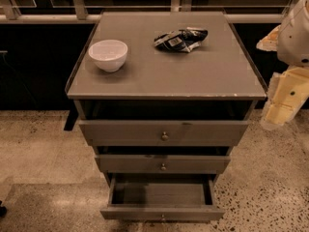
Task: Close bottom drawer
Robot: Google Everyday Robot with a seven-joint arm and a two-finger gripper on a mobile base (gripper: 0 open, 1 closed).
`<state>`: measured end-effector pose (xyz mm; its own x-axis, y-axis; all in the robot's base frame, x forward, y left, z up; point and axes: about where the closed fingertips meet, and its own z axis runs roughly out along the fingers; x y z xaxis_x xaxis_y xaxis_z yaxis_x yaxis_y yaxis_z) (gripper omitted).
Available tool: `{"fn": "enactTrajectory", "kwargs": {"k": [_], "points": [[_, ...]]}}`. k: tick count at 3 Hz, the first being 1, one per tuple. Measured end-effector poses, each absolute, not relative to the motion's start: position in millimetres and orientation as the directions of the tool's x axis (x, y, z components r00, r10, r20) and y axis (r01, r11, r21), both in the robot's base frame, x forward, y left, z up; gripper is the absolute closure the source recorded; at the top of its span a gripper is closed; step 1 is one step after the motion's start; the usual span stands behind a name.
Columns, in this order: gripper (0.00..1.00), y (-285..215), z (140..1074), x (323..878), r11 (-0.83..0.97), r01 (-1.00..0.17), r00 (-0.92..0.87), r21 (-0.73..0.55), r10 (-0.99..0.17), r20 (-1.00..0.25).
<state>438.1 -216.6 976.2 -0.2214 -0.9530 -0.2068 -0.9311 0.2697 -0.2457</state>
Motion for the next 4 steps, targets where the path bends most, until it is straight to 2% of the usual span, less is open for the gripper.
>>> {"fn": "enactTrajectory", "kwargs": {"k": [2,4], "points": [[0.00,-217,968,437,0.278,-0.925,-0.215,-0.259,-0.945,-0.247],[0.00,-190,875,395,0.291,-0.931,-0.155,-0.220,-0.860,-0.486]]}}
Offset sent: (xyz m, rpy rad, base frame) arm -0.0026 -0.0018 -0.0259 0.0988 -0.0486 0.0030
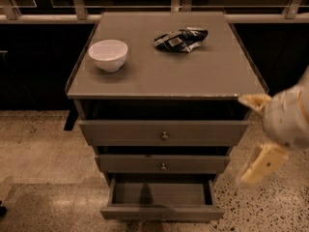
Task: Close bottom drawer
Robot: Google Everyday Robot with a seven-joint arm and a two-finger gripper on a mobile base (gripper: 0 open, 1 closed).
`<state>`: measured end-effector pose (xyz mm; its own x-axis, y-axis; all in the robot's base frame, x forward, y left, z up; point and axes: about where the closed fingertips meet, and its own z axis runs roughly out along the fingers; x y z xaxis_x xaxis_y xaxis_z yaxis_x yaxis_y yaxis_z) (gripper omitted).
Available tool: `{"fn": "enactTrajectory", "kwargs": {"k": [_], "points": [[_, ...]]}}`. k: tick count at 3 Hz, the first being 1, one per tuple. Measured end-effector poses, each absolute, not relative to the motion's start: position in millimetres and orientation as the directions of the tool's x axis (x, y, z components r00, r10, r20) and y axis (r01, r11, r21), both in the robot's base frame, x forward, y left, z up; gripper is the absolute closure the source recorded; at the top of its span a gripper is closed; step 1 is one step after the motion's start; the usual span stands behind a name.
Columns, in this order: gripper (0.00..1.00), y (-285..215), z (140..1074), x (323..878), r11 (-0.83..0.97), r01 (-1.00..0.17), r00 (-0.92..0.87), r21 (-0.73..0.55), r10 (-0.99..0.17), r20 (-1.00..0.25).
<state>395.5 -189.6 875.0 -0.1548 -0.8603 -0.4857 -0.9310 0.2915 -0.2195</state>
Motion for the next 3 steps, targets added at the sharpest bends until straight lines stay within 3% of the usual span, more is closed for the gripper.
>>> {"fn": "enactTrajectory", "kwargs": {"k": [1,3], "points": [[0.00,-183,786,382,0.385,-0.916,-0.250,-0.111,-0.765,-0.593],[0.42,-186,757,379,0.425,-0.900,-0.289,-0.100,-0.751,-0.594]]}}
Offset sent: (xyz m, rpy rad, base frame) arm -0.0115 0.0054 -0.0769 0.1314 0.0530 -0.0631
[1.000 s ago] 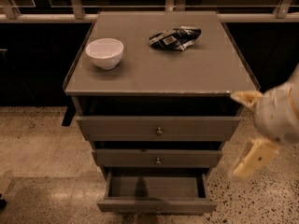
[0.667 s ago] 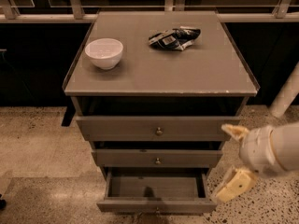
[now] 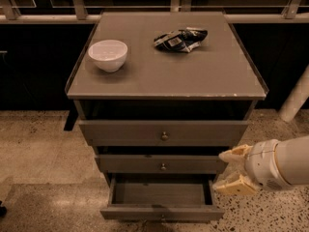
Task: Close bottom drawer
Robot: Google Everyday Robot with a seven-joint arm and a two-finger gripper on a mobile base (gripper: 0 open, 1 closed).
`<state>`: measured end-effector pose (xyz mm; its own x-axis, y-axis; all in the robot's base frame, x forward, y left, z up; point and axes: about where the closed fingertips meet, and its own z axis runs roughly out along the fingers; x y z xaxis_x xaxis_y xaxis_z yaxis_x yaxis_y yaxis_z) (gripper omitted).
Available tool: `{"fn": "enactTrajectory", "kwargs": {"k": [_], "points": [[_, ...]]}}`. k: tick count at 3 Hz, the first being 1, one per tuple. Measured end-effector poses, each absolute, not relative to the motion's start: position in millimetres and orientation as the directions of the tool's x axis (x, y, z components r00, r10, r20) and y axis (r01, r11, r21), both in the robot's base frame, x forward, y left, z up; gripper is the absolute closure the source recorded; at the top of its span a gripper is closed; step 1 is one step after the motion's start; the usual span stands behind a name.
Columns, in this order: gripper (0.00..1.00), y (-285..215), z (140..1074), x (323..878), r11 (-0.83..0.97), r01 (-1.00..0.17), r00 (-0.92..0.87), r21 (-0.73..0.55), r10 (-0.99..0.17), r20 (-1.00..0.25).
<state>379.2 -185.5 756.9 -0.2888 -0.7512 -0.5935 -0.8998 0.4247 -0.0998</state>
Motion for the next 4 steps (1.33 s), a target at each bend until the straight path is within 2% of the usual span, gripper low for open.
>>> {"fn": "enactTrajectory", "kwargs": {"k": [2,3,4], "points": [[0.89,-186,757,379,0.425,-0.900,-0.289,-0.100,-0.751,-0.594],[1.00,-193,727,369,0.482,-0.871,-0.332,-0.094,-0.719,-0.611],[1.00,-208,647,343,0.575,-0.817,-0.425,-0.042,-0.650,-0.630]]}}
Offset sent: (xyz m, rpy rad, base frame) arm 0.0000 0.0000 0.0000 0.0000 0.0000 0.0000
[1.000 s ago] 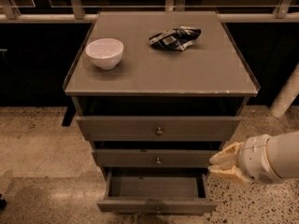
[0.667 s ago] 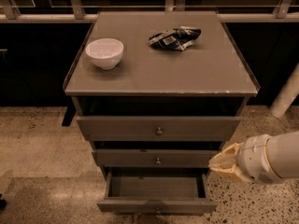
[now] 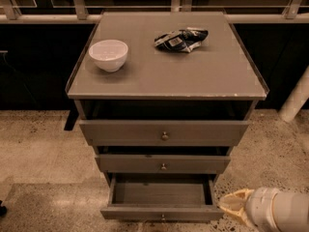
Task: Close bottom drawer
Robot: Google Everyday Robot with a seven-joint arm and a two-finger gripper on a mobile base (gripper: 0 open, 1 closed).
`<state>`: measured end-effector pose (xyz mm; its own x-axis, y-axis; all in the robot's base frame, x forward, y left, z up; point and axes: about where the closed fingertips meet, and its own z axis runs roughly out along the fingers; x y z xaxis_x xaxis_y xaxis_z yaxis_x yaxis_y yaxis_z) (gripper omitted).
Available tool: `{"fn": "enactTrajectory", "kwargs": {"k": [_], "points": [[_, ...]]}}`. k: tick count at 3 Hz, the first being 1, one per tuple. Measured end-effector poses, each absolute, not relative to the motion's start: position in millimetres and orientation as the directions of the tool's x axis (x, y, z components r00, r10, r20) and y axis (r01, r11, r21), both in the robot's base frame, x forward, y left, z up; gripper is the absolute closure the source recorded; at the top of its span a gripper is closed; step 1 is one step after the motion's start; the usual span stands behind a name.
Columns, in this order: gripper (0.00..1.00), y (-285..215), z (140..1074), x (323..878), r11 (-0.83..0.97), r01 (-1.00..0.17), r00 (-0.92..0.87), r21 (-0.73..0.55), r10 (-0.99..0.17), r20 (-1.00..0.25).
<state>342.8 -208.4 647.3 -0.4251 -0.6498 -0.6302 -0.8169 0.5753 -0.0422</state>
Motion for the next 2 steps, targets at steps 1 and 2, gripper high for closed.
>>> {"fn": "enactTrajectory", "kwargs": {"k": [1,2], "points": [[1.00,-229,575,341,0.660,-0.751,-0.495,-0.012,-0.575,-0.651],[1.00,-247,513,343,0.716,-0.697,-0.548,0.052,-0.484,-0.683]]}}
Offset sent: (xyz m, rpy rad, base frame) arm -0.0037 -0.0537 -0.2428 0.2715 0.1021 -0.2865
